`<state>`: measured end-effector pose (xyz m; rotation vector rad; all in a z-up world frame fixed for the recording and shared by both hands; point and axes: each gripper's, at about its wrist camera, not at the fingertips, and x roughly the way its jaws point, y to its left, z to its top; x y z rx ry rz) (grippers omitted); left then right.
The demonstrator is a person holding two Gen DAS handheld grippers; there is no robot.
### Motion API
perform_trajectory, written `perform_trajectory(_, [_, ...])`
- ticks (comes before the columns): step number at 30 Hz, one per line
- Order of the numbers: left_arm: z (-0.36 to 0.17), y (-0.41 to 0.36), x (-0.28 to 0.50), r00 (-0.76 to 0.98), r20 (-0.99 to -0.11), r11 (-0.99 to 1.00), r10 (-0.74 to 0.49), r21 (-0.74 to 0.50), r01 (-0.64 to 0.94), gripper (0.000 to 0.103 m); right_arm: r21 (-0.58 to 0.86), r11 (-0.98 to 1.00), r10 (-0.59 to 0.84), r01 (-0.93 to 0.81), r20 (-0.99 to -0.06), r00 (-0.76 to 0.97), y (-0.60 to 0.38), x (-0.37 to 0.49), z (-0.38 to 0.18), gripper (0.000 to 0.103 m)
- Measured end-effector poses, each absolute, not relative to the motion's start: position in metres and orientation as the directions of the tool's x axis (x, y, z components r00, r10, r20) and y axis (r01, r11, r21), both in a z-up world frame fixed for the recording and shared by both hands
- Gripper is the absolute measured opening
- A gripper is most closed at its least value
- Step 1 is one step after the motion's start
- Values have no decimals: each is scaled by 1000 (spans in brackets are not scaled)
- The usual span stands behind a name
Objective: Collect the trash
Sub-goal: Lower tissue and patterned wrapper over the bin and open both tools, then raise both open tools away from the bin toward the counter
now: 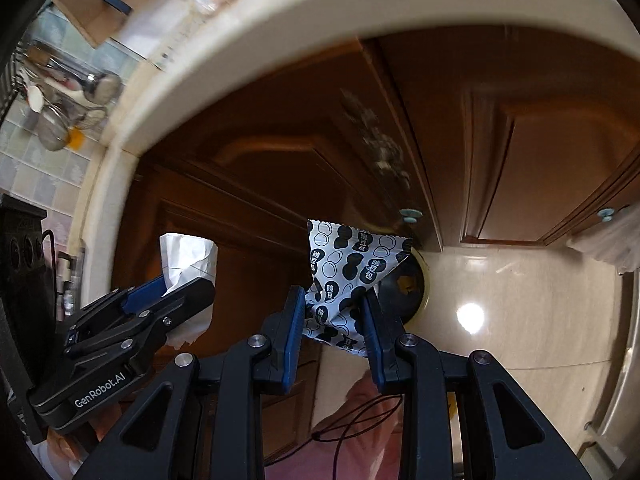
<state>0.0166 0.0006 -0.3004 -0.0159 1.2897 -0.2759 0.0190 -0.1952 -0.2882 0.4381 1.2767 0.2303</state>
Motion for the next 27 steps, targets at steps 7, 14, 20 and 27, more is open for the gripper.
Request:
perform_trajectory(7, [-418, 10, 37, 190, -966, 973, -173, -139, 183, 42, 451, 889, 419, 73, -869, 263, -187, 24, -395, 28])
perform_trajectory(14, [-494, 20, 48, 141, -978, 971, -154, -123, 203, 43, 444, 895, 431, 51, -887, 166, -156, 38, -495, 28])
perform_trajectory(20, [-520, 30, 56, 94, -983, 964, -157, -132, 230, 50, 402, 916, 398, 1, -908, 130, -131, 52, -535, 32])
perform_trajectory(27, [-511, 27, 62, 78, -983, 962, -165, -143, 231, 84, 370, 928, 372, -48, -914, 159, -124, 58, -528, 56])
